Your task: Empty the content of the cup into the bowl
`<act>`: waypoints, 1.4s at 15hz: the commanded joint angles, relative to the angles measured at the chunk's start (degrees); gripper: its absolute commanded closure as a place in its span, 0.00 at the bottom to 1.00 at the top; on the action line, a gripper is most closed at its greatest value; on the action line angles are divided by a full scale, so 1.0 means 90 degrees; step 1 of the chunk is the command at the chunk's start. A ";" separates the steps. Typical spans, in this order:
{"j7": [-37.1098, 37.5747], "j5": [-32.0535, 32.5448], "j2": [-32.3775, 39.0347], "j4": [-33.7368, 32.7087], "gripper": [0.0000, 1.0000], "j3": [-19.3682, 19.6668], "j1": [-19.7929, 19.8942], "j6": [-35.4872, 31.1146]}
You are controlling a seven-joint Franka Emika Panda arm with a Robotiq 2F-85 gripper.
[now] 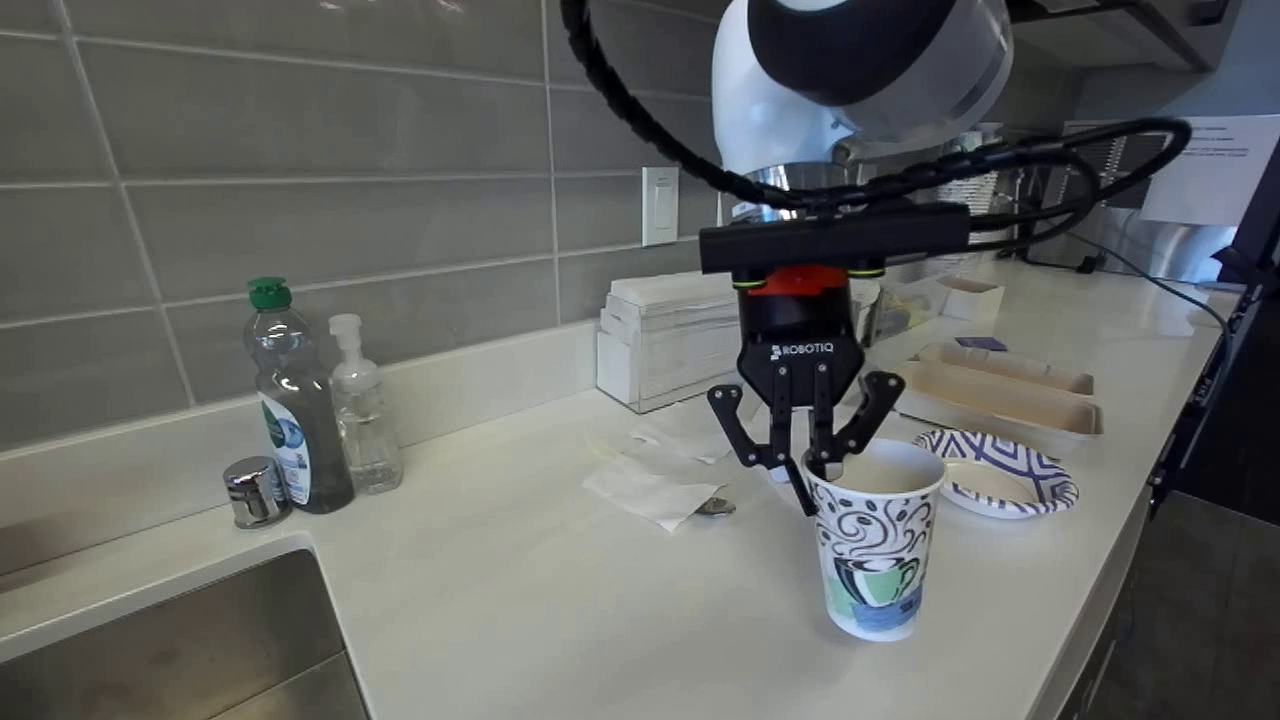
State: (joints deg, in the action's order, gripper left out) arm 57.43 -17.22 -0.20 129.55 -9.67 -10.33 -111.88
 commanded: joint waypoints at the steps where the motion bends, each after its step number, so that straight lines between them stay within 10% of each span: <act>1: 0.0217 0.0254 -0.0741 0.0392 0.98 -0.0065 -0.0003 0.0353; 12: 0.0074 0.0508 -0.0862 0.0285 0.98 -0.0104 0.0138 0.0659; 21: 0.0628 0.0799 -0.2252 0.1707 0.98 -0.0046 0.0576 -0.1046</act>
State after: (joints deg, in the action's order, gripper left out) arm 59.77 -11.57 -14.19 138.81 -9.33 -6.21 -116.41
